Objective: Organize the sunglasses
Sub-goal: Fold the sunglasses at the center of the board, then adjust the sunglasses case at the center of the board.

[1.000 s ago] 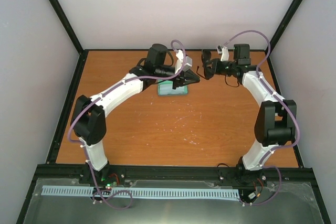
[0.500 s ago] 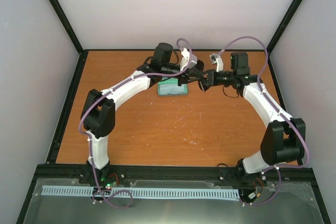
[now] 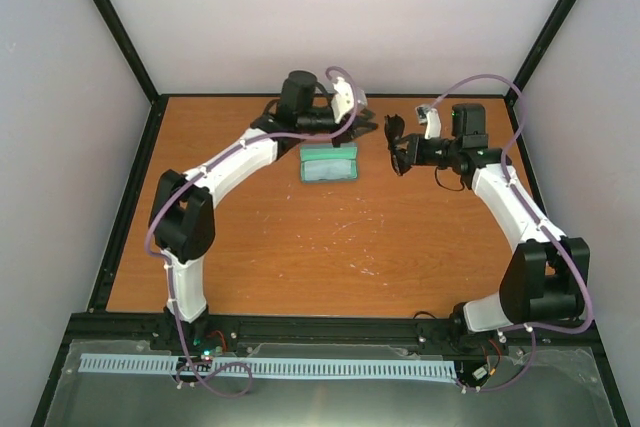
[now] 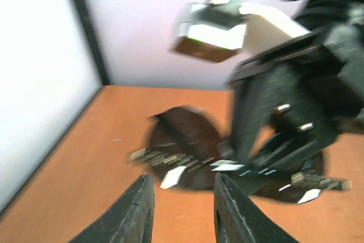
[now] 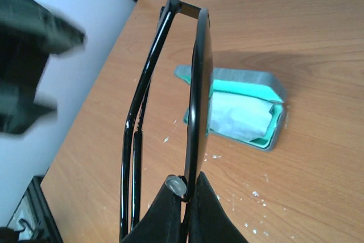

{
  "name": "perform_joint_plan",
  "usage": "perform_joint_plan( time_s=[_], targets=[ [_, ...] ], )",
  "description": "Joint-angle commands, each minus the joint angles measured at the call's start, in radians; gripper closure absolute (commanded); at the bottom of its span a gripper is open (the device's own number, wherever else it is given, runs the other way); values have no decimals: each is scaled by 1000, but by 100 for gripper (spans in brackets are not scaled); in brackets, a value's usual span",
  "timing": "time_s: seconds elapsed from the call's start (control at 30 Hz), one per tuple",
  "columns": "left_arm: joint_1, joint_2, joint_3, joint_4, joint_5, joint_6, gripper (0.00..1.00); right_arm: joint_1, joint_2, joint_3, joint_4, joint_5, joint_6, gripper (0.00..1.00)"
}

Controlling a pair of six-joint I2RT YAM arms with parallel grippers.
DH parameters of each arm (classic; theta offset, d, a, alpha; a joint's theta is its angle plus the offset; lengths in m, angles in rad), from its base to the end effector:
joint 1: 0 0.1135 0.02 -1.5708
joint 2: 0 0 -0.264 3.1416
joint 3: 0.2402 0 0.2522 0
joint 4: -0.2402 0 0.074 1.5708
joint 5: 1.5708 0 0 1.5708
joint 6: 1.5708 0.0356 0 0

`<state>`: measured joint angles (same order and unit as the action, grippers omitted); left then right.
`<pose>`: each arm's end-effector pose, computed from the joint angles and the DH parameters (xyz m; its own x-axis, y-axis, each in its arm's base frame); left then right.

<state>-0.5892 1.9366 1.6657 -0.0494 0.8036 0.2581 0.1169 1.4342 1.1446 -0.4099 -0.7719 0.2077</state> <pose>0.3684 -0.2770 0.3212 -0.0096 0.2195 -0.9756 0.9890 0.1462 0.0231 0.3071 0.0611 0.2985 -0.7522 0.0605 -0.6561 -0.4686 0.6510 0.5972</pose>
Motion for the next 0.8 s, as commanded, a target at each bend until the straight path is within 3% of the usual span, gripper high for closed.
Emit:
perform_joint_plan(
  time_s=[0.0, 0.17, 0.3, 0.47, 0.77],
  targets=[
    [148, -27, 70, -4, -167, 107, 74, -6, 2, -45, 168, 42, 151, 97],
    [325, 108, 217, -262, -208, 265, 87, -4, -49, -170, 366, 104, 365, 97],
    [425, 181, 245, -379, -245, 387, 89, -1, -111, -260, 441, 179, 468, 97],
    [446, 260, 249, -480, -302, 525, 90, 0, -154, -320, 475, 240, 521, 97],
    [430, 416, 406, -670, -245, 497, 93, 15, -164, -353, 508, 232, 538, 97]
  ],
)
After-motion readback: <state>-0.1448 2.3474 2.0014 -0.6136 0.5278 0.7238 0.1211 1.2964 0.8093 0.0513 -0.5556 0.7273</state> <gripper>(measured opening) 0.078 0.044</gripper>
